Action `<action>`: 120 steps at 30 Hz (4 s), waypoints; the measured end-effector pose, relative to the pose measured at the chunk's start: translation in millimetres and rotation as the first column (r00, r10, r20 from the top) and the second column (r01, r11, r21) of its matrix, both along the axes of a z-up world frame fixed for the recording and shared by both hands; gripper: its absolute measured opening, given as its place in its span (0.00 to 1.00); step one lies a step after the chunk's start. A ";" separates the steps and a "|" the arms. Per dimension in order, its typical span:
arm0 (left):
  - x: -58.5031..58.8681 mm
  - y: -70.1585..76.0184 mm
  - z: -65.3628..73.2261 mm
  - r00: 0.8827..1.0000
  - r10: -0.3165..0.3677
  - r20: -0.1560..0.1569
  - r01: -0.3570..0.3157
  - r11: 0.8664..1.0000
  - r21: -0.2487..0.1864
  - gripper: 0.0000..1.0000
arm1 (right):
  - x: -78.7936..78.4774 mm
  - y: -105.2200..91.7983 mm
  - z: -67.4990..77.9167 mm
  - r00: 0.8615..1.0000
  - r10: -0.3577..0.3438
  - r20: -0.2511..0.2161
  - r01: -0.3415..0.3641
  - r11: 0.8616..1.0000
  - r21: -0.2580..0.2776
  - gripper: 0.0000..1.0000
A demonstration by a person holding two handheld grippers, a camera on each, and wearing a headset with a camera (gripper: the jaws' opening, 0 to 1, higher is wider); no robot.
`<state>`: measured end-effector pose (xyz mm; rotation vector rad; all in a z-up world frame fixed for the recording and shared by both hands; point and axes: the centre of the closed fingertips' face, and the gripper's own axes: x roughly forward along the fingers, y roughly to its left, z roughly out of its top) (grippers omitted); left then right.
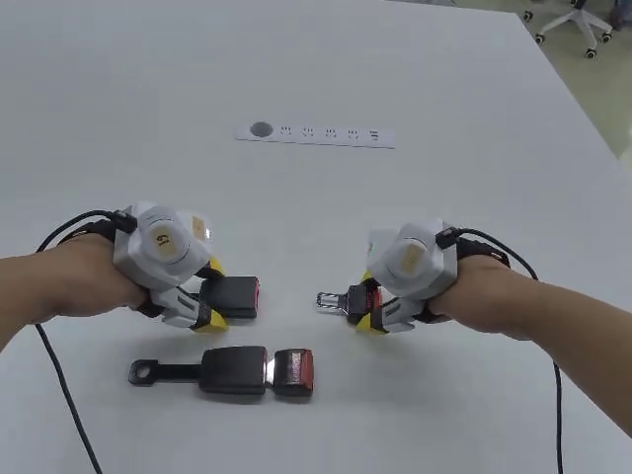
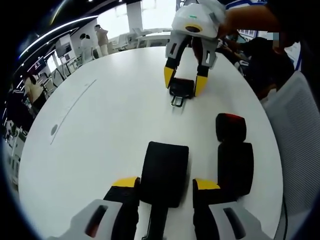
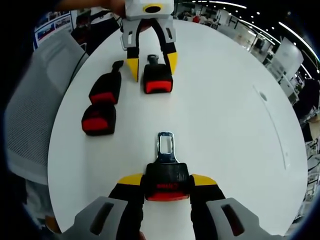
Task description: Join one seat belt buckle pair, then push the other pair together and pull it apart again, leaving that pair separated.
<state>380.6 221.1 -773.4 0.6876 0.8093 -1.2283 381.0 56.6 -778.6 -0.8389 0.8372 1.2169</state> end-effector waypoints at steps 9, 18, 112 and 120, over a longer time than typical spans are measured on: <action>-4.6 -3.8 -1.8 0.999 -0.050 0.004 0.050 0.999 0.004 0.36 | 1.0 -0.2 -2.4 1.000 0.015 -0.022 -0.015 1.000 0.015 0.32; -5.4 -2.9 -3.4 0.998 -0.061 0.002 0.061 0.998 0.010 0.34 | -1.2 1.7 0.0 0.999 0.038 -0.032 -0.039 0.999 -0.001 0.32; -5.9 -4.9 0.2 0.994 -0.110 -0.020 0.109 0.994 -0.031 0.32 | -4.4 111.2 4.2 0.990 0.140 0.009 -0.141 0.989 0.044 0.30; -6.4 -4.6 0.4 0.994 -0.105 -0.020 0.105 0.994 -0.030 0.32 | -5.7 111.4 5.8 0.990 0.138 0.013 -0.138 0.990 0.040 0.30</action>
